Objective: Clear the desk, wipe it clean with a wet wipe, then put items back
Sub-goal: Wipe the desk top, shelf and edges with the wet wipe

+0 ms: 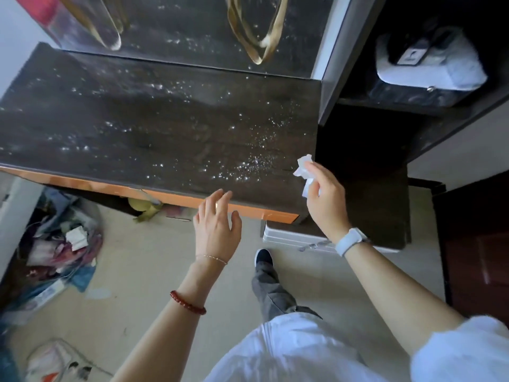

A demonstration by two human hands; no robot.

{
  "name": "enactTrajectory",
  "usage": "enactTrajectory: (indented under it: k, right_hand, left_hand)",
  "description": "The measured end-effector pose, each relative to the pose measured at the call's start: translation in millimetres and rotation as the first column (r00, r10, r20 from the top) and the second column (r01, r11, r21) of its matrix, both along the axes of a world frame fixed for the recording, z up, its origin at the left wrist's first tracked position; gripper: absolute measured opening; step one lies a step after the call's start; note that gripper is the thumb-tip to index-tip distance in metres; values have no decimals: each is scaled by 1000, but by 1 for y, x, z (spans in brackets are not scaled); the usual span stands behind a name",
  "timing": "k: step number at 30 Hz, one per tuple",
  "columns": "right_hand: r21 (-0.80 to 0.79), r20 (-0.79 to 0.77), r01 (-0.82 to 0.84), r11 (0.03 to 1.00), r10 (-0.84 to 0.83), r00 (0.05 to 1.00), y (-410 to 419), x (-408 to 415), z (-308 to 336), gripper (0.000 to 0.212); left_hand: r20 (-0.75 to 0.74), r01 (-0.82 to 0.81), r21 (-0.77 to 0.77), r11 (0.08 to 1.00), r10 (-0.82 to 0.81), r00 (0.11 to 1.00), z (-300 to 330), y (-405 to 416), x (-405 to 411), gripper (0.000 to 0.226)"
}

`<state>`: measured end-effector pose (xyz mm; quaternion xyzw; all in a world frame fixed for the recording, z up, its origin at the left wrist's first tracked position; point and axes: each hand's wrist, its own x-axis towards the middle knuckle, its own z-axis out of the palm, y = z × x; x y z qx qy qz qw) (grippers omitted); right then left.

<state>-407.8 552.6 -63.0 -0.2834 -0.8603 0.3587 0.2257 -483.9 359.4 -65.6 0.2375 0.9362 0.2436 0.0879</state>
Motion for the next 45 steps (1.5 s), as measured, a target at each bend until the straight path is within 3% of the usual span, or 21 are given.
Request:
enactTrajectory:
  k: [4,6,11,15,20,22,24,28,30,34,36,40,45]
  right_hand:
    - [109,228,-298,948,268,936,-12,-14,-27,43]
    - [190,378,-378,906,288,880,-17,-15,-46,50]
    - [281,445,-142,949,2,896,16,-74,-51,57]
    - [197,512,10,980,-112,851,26,-129,-44,63]
    - [175,498,-398,901,267,825,-38,-111,-42,57]
    - [192,495,-293,937,165,853,-22,-107,-43,58]
    - [216,498,-60,974,-57,865,6,-113,-47,61]
    - [216,526,312,925,-379,761,36,-150,-46,67]
    - [238,510,339,910,-414,754,23,-176,-45,64]
    - [210,521,-36,977,-80,850,-20,-195,-41,57]
    - [207,511,-100,973,-21,859,-6,-185,-38,57]
    - [262,531,220,940,-331,780,54,-183,-45,64]
    - [195,536,451,871,-480,695,88,-232,-49,59]
  left_hand:
    - [-47,66,-47,997,-69,997,6,16,-46,43]
    - [-53,98,-99,990,-103,993,4,21,-71,48]
    - [34,216,-297,930,-216,976,-8,29,-125,53]
    - [53,286,-349,892,-286,957,-15,42,-166,55]
    - [50,352,-355,866,-359,932,-17,67,-209,56]
    - [41,375,-345,860,-385,922,-20,76,-227,57]
    - [30,392,-362,846,-409,912,-25,81,-243,58]
    - [-24,383,-384,840,-424,905,-35,80,-255,62]
    - [-44,377,-367,850,-420,906,-37,79,-255,69]
    - [-50,387,-361,848,-432,900,-39,78,-255,65]
    - [-44,395,-354,848,-437,898,-39,78,-256,63]
    - [-60,395,-360,845,-444,894,-40,80,-256,61]
    - [-86,387,-376,842,-447,890,-43,79,-257,60]
